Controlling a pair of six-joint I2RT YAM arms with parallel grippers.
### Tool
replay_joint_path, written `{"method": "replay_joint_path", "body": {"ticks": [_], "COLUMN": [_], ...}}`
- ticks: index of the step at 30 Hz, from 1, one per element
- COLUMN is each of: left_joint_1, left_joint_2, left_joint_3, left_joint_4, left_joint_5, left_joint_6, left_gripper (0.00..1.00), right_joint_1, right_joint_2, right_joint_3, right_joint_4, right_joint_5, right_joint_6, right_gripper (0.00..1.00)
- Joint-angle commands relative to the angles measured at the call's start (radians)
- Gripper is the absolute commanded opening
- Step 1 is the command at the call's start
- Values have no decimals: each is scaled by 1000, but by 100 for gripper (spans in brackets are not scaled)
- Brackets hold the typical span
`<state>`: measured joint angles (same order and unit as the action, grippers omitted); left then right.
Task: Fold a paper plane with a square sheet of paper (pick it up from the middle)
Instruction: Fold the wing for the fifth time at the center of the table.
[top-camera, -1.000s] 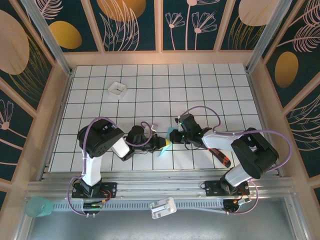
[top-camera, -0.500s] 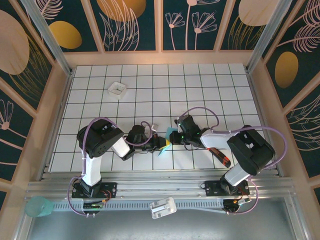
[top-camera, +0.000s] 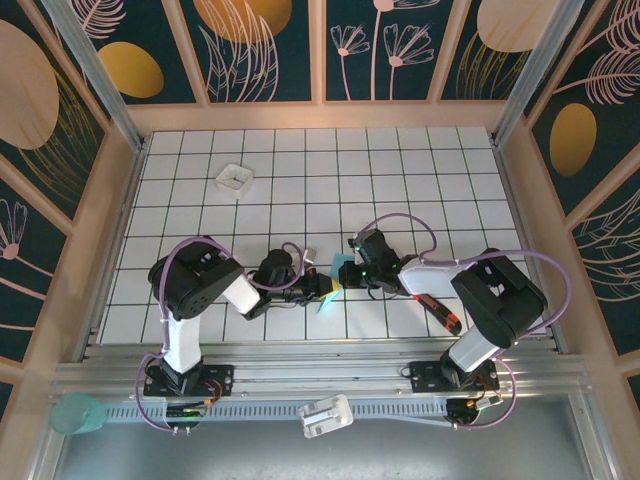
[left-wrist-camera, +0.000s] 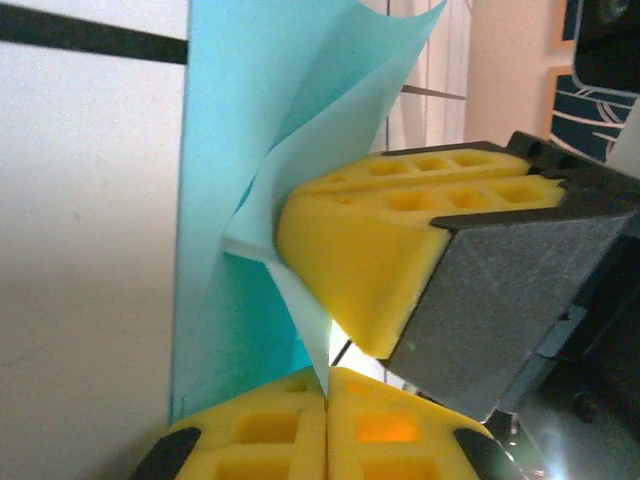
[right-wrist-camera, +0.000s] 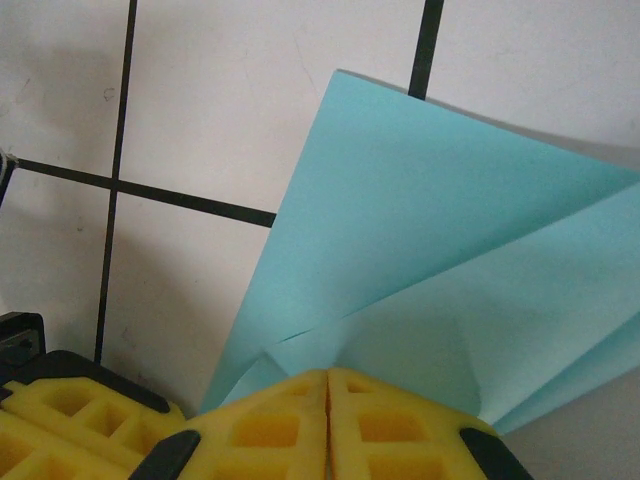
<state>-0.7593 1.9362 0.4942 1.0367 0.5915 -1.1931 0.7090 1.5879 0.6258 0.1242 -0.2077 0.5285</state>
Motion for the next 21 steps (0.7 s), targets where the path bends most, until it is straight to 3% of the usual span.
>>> {"method": "replay_joint_path", "body": {"ticks": [1, 15, 21], "left_joint_1": [3, 3, 3], "left_joint_2": [-3, -240, -387], "left_joint_3": [-36, -79, -107], "left_joint_4": [-244, -402, -440], "left_joint_5": [-78, -102, -158], "left_joint_6": [94, 177, 248], "left_gripper": [13, 38, 43], "right_joint_1": [5, 6, 5], "right_joint_2": [34, 50, 53], "right_joint_3": [3, 3, 2], "right_joint_4": [-63, -48, -41], "right_joint_5": [36, 21, 13], "right_joint_6": [-24, -21, -15], "right_gripper": [8, 8, 8]}}
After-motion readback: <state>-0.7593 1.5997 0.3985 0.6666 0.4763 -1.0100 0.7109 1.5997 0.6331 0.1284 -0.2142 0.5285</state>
